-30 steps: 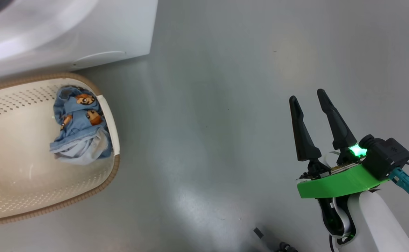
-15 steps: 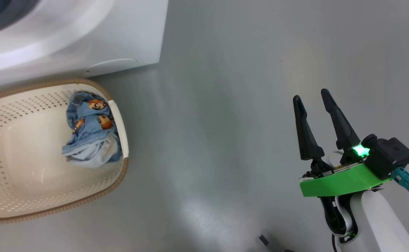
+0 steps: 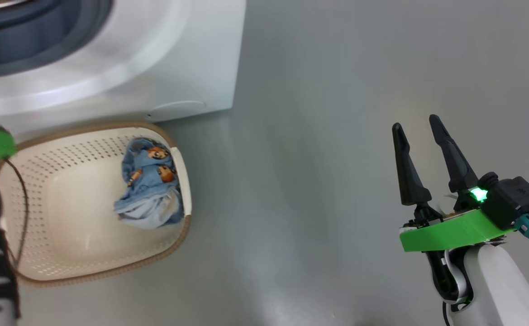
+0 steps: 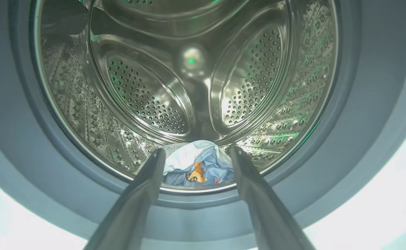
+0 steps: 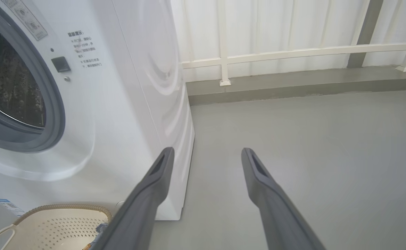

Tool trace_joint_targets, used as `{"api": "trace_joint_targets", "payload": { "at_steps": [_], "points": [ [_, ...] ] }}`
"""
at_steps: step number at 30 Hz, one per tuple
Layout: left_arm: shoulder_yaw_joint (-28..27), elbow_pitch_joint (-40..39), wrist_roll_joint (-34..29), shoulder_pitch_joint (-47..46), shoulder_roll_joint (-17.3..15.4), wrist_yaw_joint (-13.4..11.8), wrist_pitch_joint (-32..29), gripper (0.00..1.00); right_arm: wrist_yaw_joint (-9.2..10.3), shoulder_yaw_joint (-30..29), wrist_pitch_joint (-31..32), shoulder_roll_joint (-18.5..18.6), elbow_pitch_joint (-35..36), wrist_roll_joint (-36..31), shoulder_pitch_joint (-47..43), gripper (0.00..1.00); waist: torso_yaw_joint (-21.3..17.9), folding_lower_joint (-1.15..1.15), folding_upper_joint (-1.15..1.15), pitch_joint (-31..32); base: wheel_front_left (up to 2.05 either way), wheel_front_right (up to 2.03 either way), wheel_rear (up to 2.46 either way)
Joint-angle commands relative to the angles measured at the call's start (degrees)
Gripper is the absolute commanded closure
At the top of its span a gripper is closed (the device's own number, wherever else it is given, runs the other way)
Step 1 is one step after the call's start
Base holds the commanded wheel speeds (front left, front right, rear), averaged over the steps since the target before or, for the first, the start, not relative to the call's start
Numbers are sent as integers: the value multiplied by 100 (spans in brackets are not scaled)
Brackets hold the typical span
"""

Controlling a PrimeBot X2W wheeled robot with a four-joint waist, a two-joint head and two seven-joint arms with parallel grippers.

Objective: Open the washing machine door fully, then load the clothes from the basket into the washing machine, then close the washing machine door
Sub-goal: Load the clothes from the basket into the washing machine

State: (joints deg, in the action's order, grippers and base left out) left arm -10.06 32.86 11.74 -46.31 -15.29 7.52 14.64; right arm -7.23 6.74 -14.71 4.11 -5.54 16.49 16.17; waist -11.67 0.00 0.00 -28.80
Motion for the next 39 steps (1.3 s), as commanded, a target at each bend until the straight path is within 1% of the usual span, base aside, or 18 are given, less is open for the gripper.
{"api": "trace_joint_targets", "payload": {
  "at_steps": [1,4,7,10,20,30,39],
  "points": [
    [-153,-215,-37,189,-208,-7,36,0,-25,70,-29,61,98,-62,-48,0,174,0,0,200,0,0,0],
    [-130,-435,-20,707,-16,-5,36,0,-25,30,-29,147,37,-55,-141,0,300,0,0,453,0,0,0],
    [-30,-505,-11,1076,91,-5,36,0,-25,-1,-29,220,-23,-38,-249,0,390,0,0,679,0,0,0],
    [-44,-604,47,1435,229,-4,36,0,-25,-35,-29,293,-72,-17,-396,0,478,0,0,922,0,0,0],
    [52,-1111,-8,2563,540,-4,36,0,-25,-182,-29,483,-113,45,-874,0,733,0,0,1508,0,0,0],
    [111,-1518,-165,3408,715,-4,36,0,-25,-380,-29,593,-43,63,-1351,0,956,0,0,1948,0,0,0],
    [103,-1896,-104,4082,815,-4,36,0,-25,-498,-29,624,9,87,-1737,0,1111,0,0,2241,0,0,0]
  ]
}}
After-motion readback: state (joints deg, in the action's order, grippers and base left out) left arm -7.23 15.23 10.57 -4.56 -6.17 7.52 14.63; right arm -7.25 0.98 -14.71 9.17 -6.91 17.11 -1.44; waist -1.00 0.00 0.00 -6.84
